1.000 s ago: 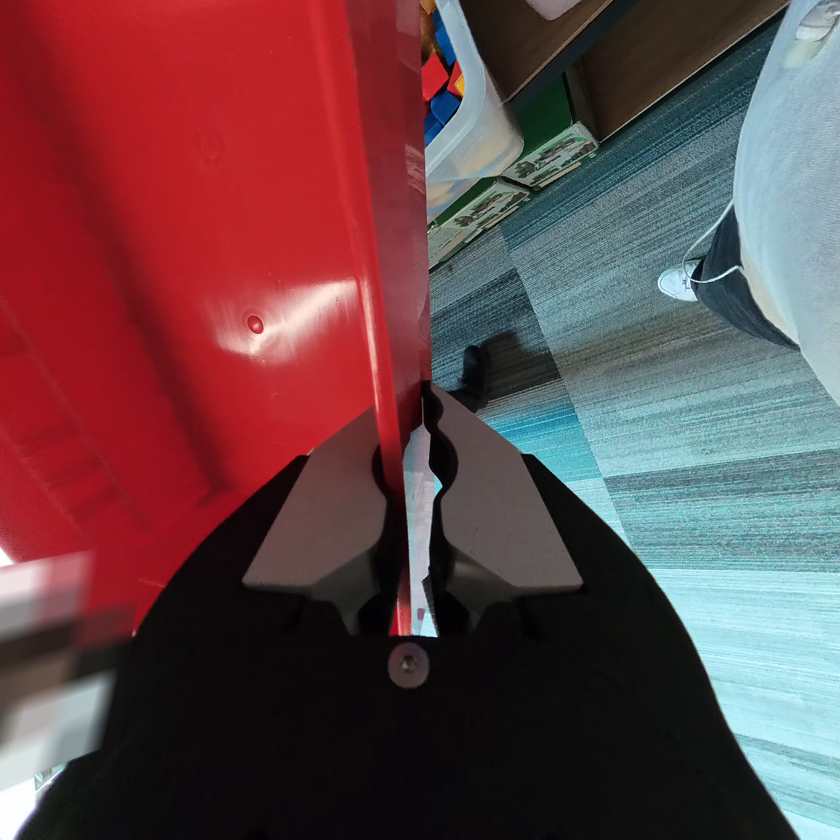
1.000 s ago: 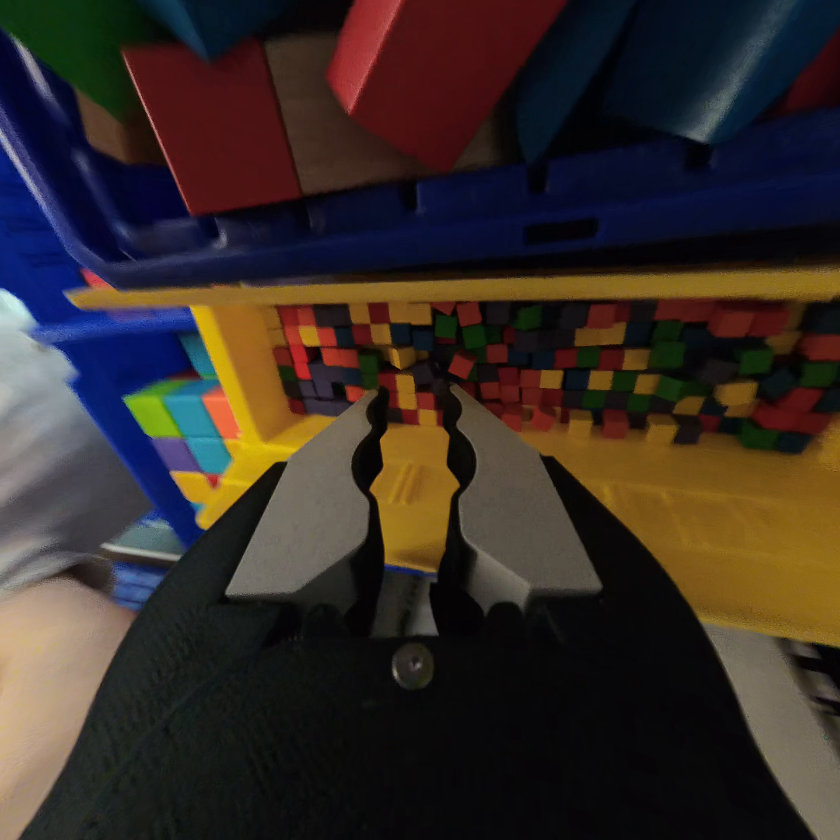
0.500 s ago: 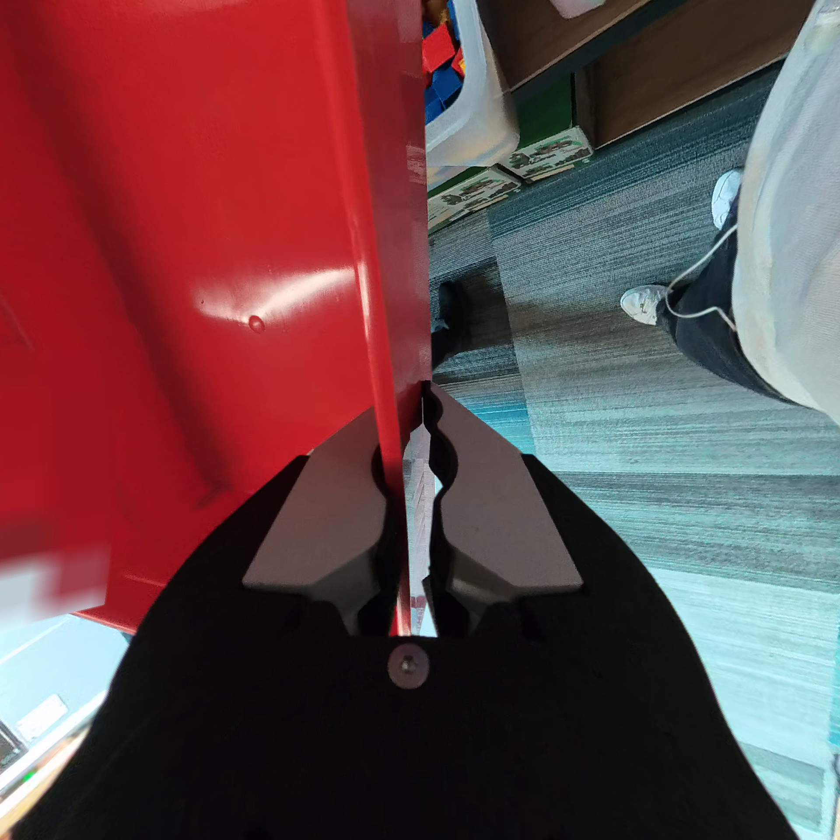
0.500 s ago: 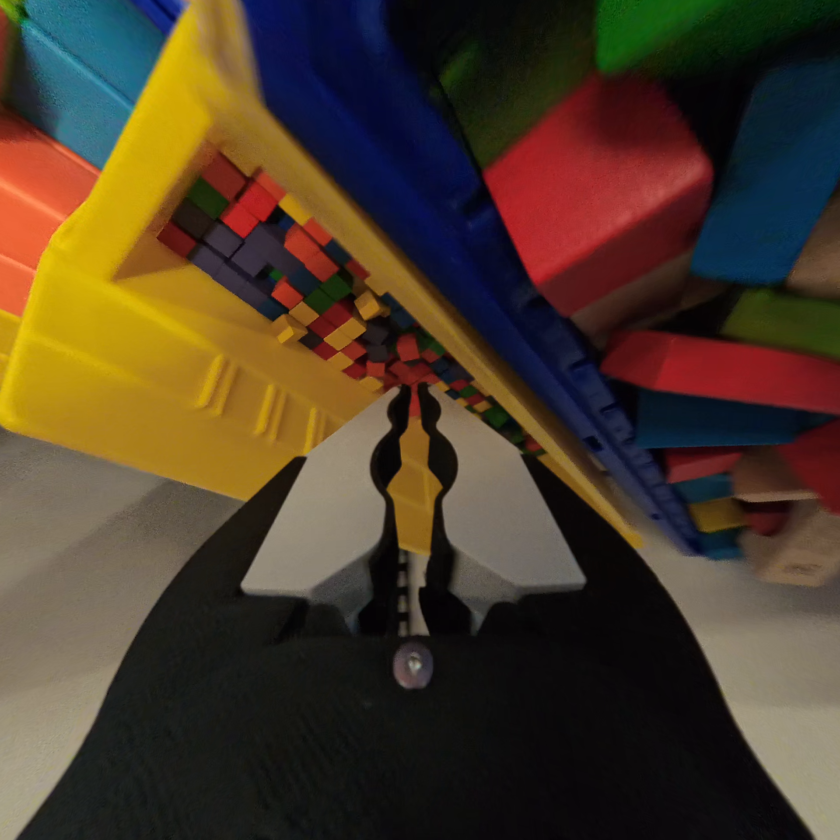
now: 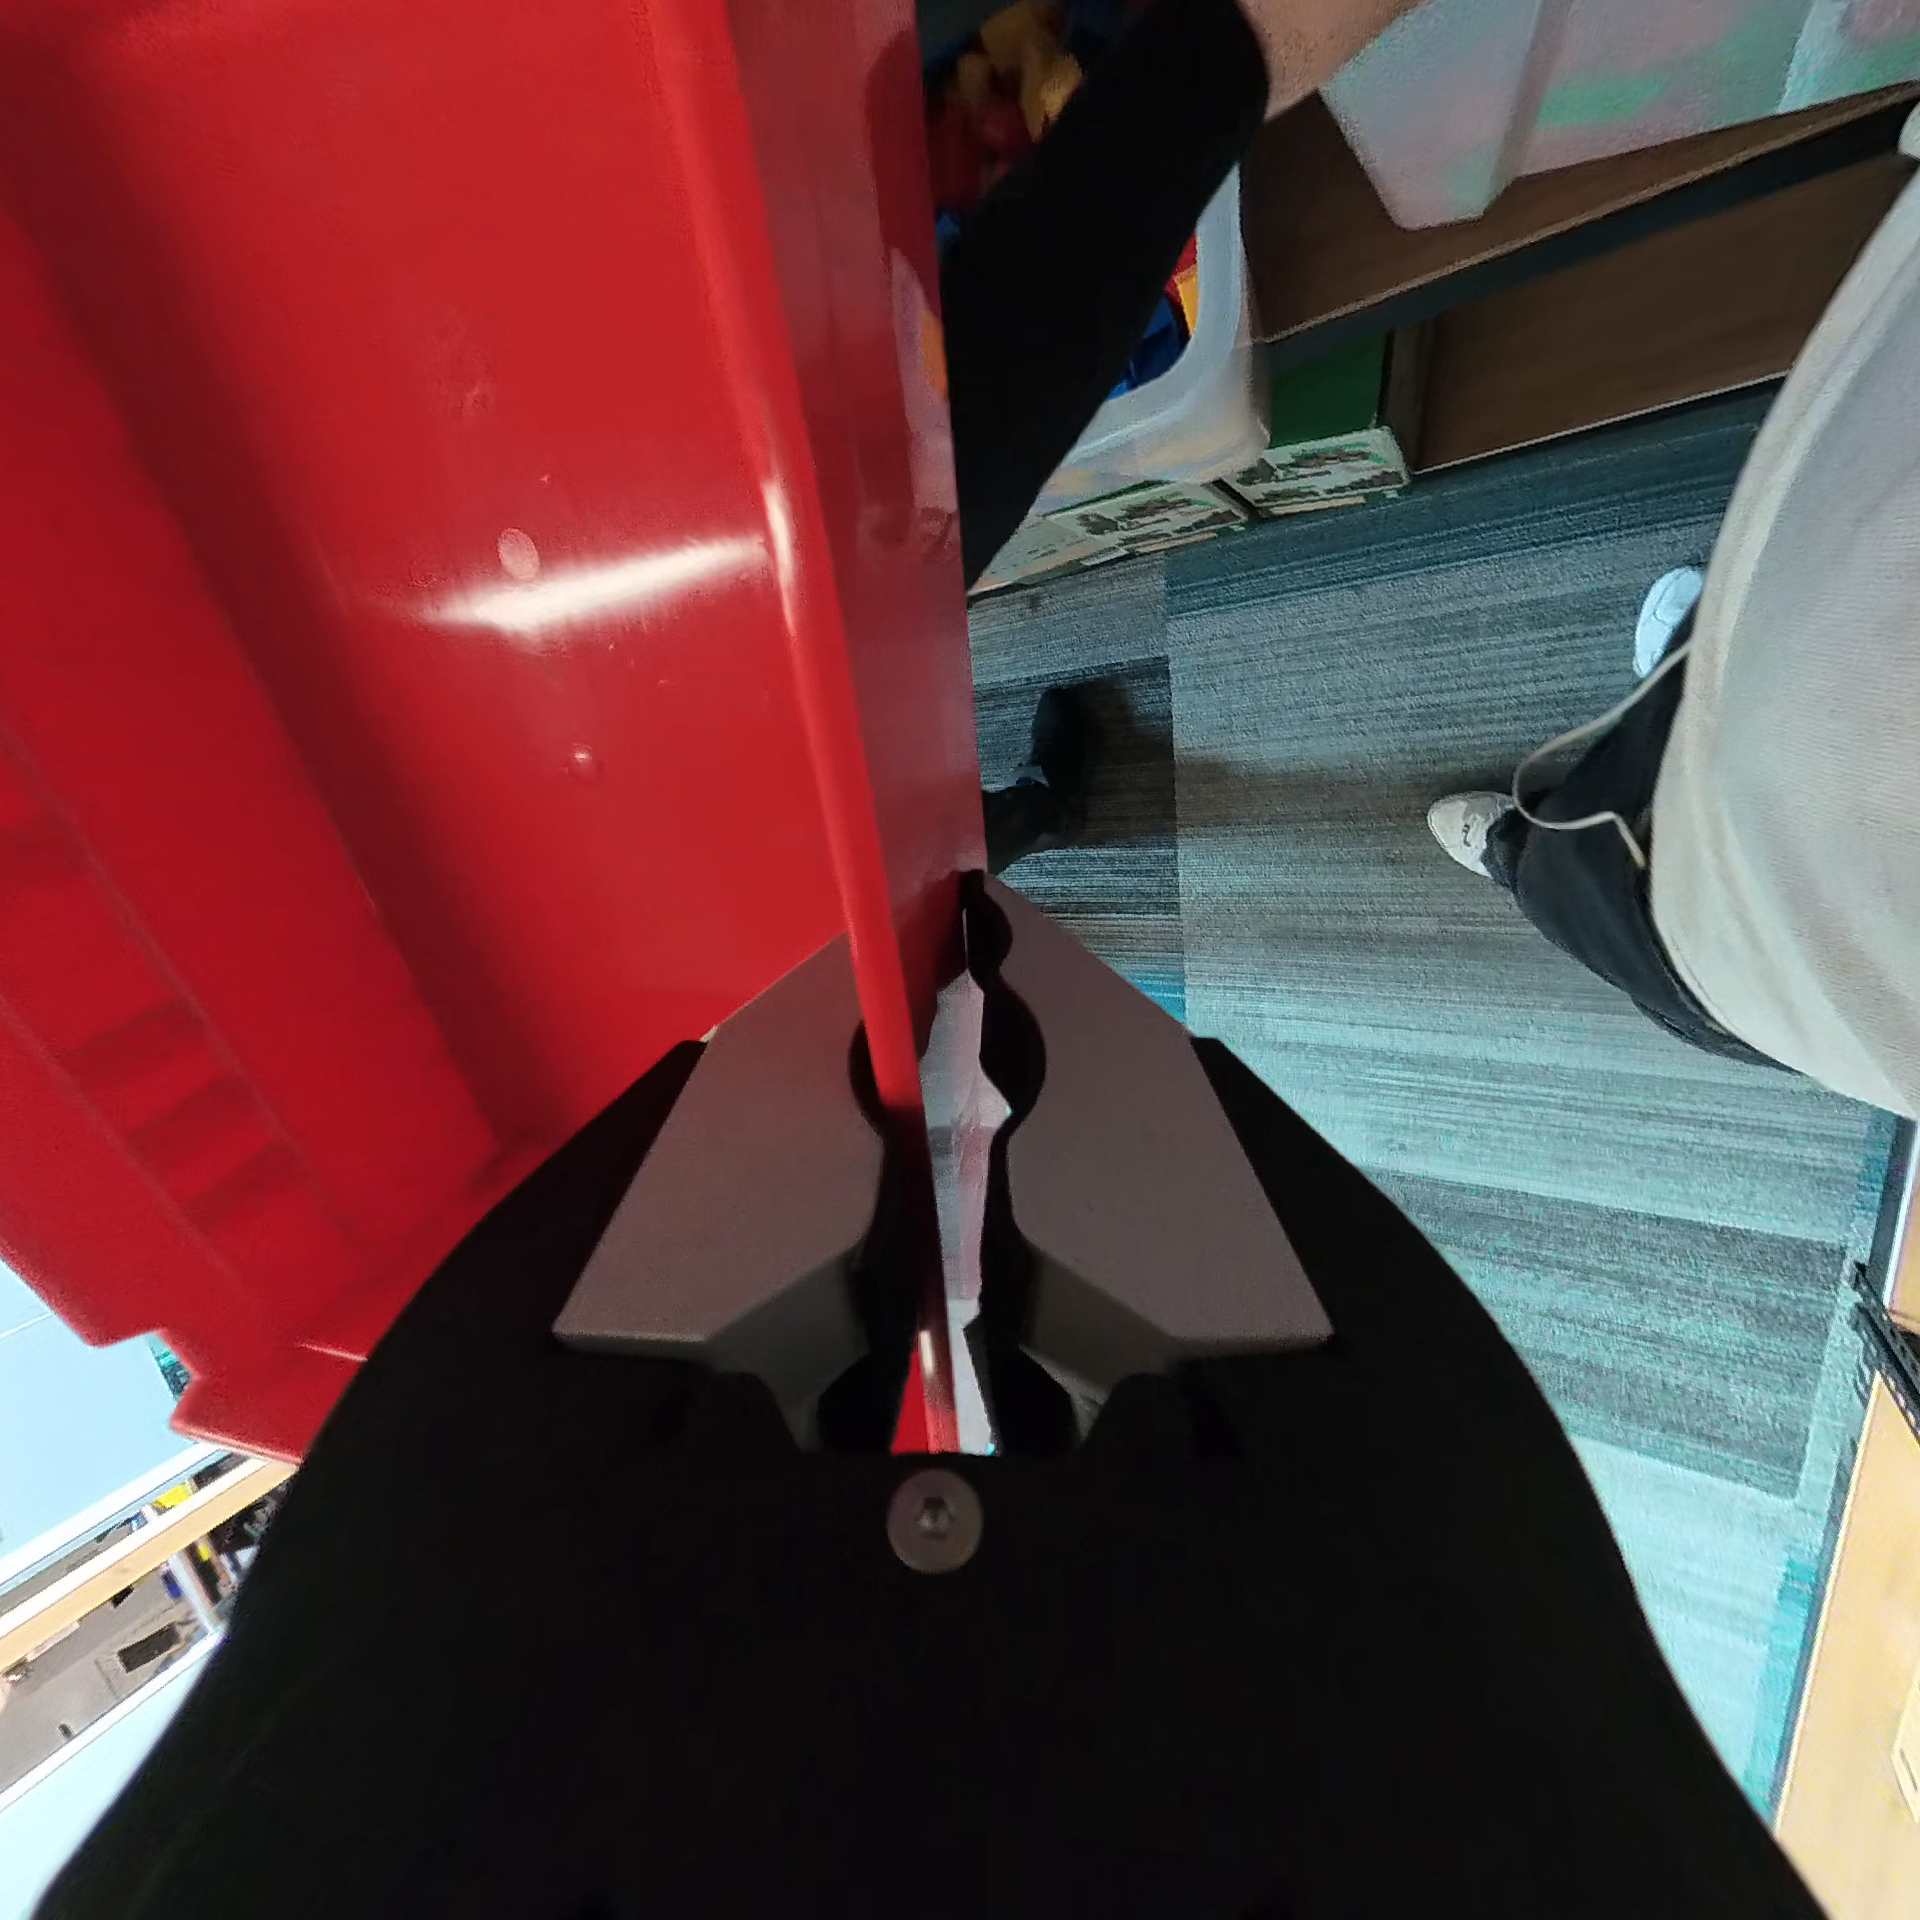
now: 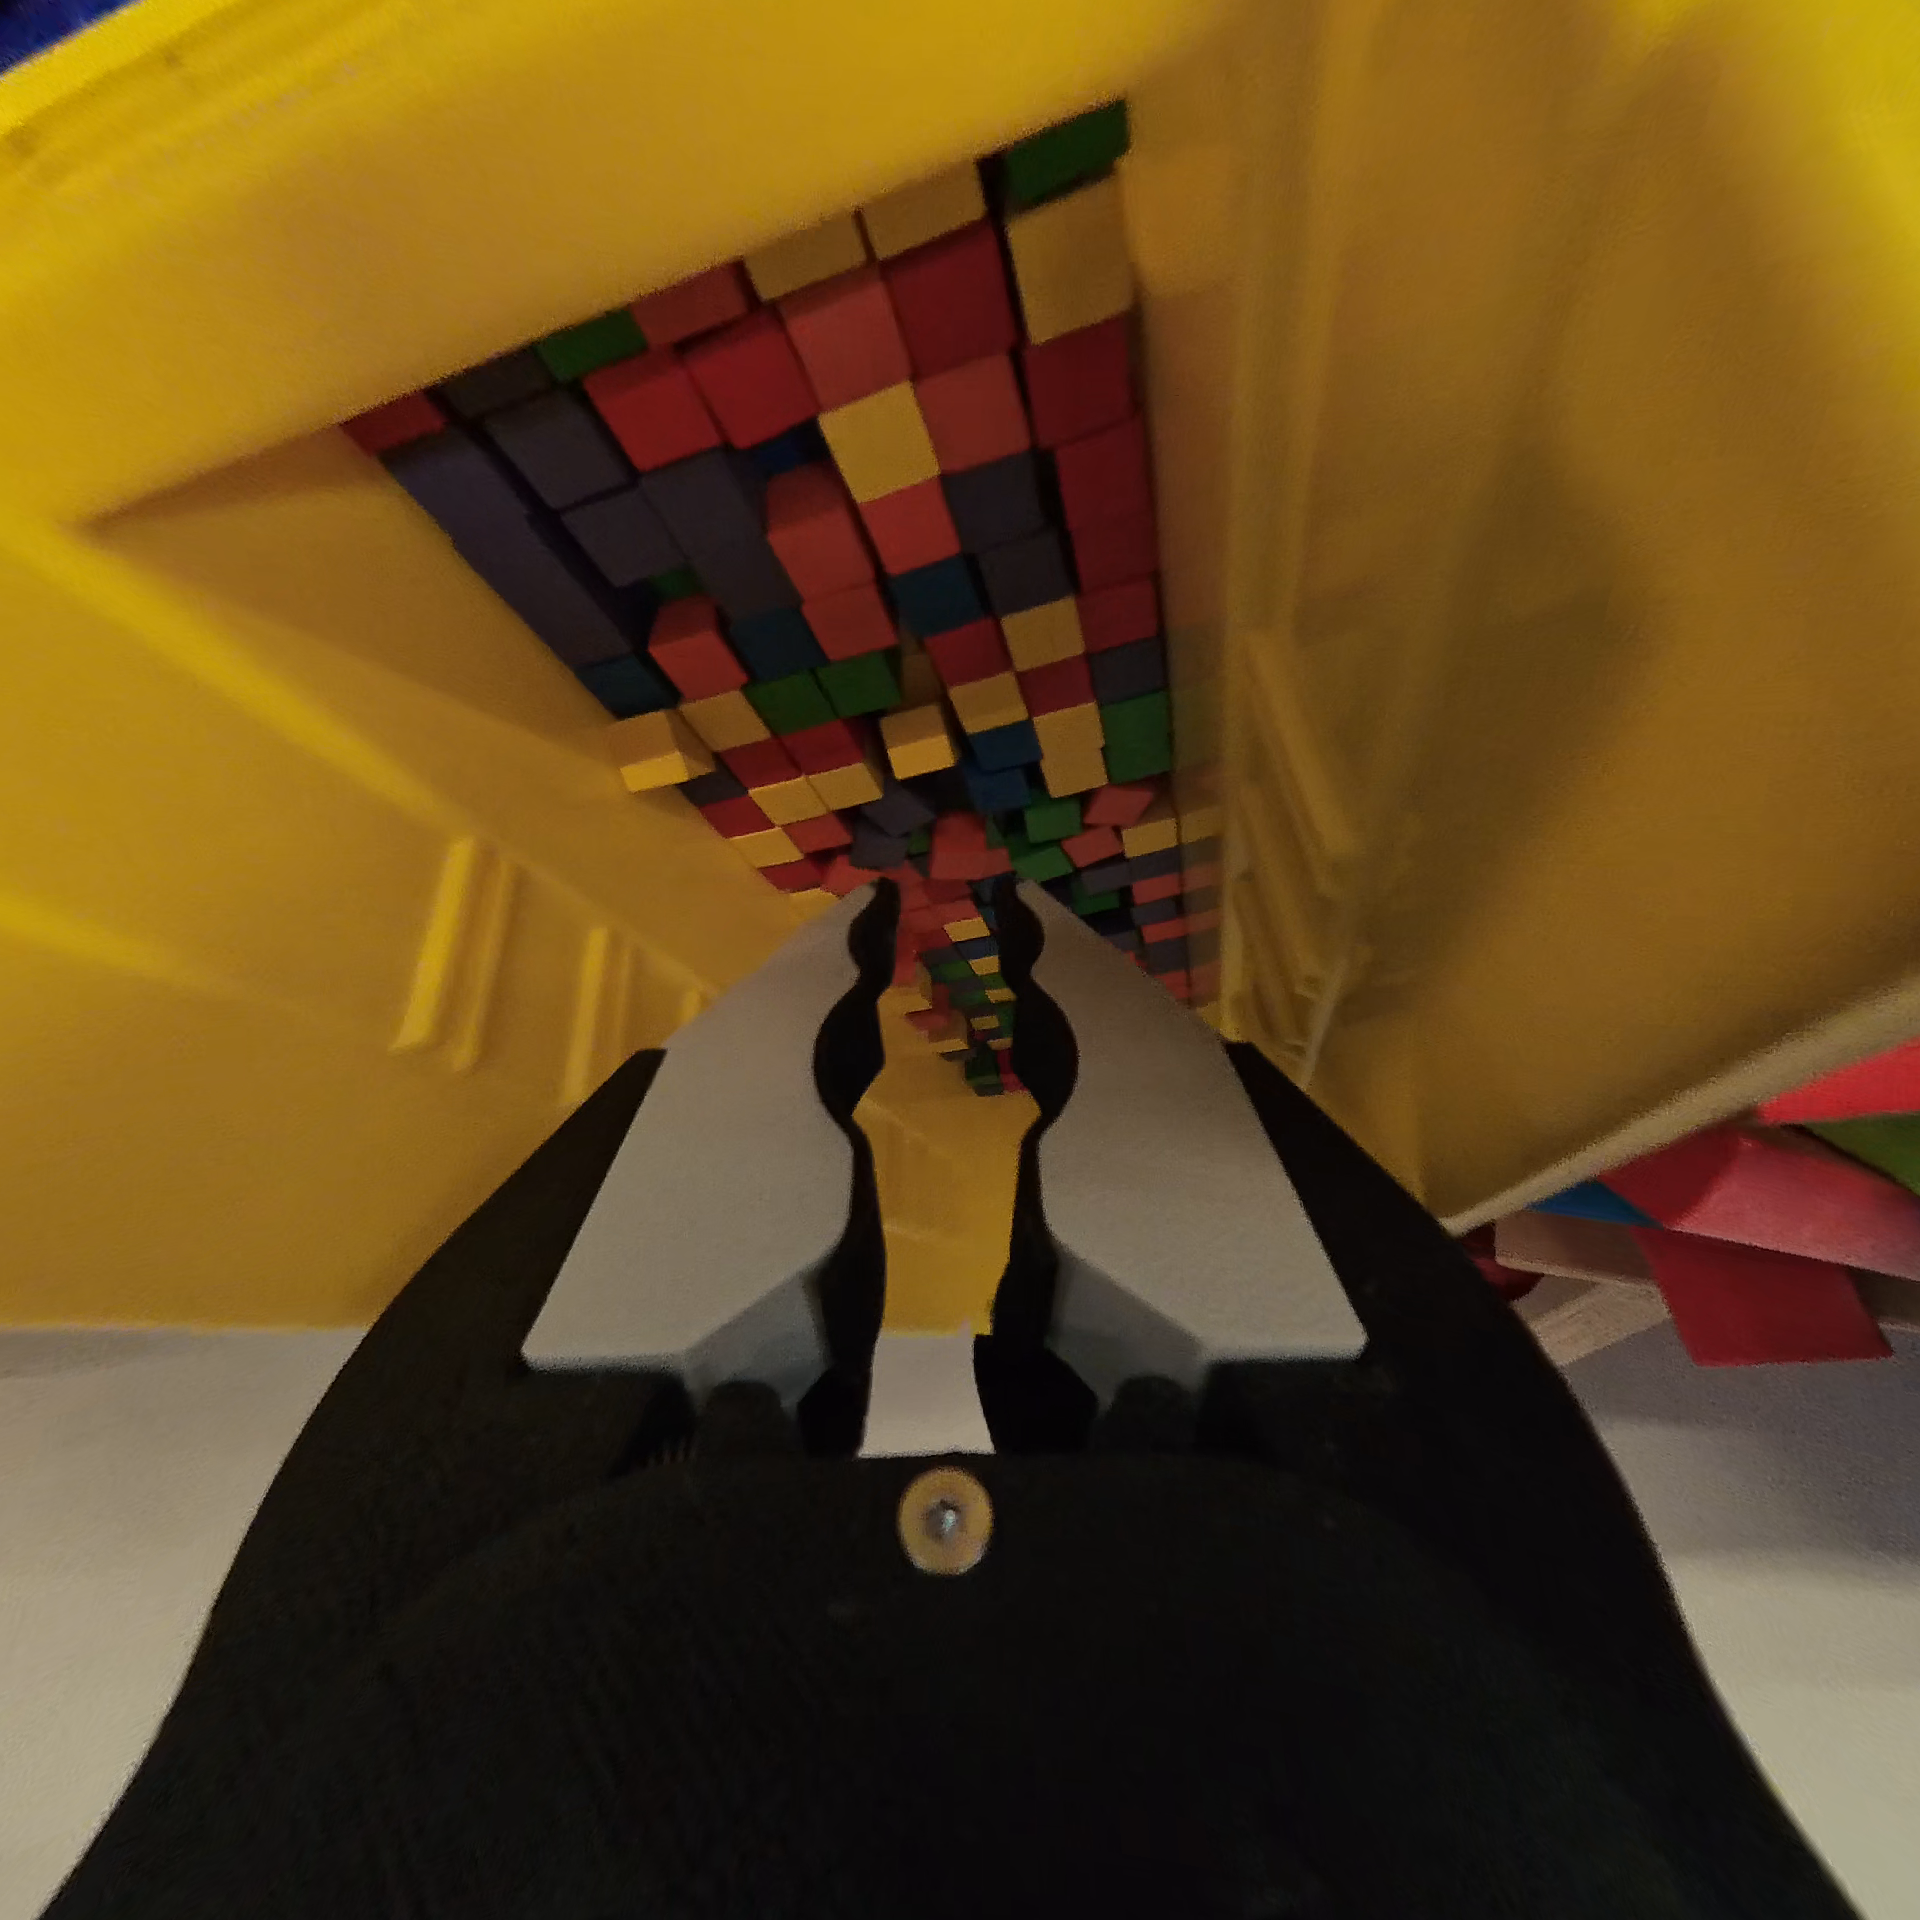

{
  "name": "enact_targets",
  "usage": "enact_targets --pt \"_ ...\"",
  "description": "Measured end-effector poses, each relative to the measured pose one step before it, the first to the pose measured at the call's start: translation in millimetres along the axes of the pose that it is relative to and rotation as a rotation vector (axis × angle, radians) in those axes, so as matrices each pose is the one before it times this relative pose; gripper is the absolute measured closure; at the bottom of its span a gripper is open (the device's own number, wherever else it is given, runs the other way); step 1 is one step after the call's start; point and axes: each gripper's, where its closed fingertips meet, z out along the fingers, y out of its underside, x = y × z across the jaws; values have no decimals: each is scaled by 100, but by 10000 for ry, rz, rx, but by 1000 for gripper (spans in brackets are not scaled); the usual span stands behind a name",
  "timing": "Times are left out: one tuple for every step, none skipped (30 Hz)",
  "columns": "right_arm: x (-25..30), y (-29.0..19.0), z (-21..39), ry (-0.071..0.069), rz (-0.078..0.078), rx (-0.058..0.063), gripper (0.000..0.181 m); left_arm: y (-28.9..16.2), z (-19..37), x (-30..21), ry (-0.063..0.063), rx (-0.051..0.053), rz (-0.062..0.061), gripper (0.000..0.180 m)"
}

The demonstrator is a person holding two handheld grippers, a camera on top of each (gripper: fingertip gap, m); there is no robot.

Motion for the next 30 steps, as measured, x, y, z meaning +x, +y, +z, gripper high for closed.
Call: enact_targets --pt "161 14 -87 95 -47 -31 167 -32 -126 89 66 -81 74 179" --pt "46 -10 -29 34 -62 -5 169 -4 -7 116 65 -88 95 179" --pt "-34 73 21 -30 -12 -45 169 -30 23 137 60 -82 109 179" --pt "-19 18 9 0 -15 -30 169 -71 95 133 44 -56 94 178" --pt "160 65 31 65 -60 -22 169 -62 136 196 57 -47 76 178" --pt "-8 -29 53 14 -20 32 169 -80 129 241 69 -17 61 179" --pt "-41 61 80 4 -17 -38 169 -92 105 245 79 2 46 179" --pt "-92 161 138 -2 -36 -121 168 -74 60 285 119 0 0 178" --pt "-80 65 71 -40 -43 -91 168 -25 53 281 114 9 -23 178" --pt "38 -10 78 93 -63 -53 167 -27 64 239 91 1 -16 178" --pt "71 -227 17 83 -106 101 168 -28 90 202 74 -15 -22 178" --pt "68 -223 80 112 -125 66 168 -4 102 156 32 -22 2 178" --pt "55 -243 152 147 -202 50 170 23 125 133 26 -27 3 178" --pt "163 -3 191 231 -287 -137 169 18 118 120 19 -25 1 178" --pt "171 44 148 230 -300 -182 167 -12 104 92 13 -18 -4 178" --pt "168 -6 127 165 -172 -116 167 -35 77 89 27 -12 -3 178" --pt "-8 66 151 7 -139 -129 167 -101 65 120 29 5 8 178" --pt "-57 -38 173 -67 -37 -6 169 -128 60 105 31 22 21 178" --pt "-75 116 220 -77 -55 -101 171 -114 52 147 39 22 23 178" --pt "-21 119 162 -6 -104 -113 172 -112 17 98 47 20 14 178" --pt "-69 54 17 -39 -71 -33 172 -71 36 120 41 11 16 178" --pt "-146 63 -62 -150 62 -63 172 -33 35 114 30 12 25 178" --pt "-179 102 -93 -177 17 -132 172 -18 39 90 23 10 23 178" --pt "-178 301 -179 -153 -18 -194 172 -20 51 70 21 14 18 178" --pt "-204 282 -317 -229 76 -133 172 17 75 52 16 17 16 178" --pt "-333 96 -436 -321 187 31 172 43 106 18 20 19 7 178" --pt "-386 308 -507 -414 348 -48 172 107 132 9 25 8 5 179" --pt "-110 590 -701 -318 456 -210 172 166 189 0 27 5 18 179" --pt "129 592 -962 -201 445 -186 172 185 230 -11 40 -1 19 179" --pt "-241 114 -1210 -372 351 28 172 222 243 -22 45 -5 49 178"
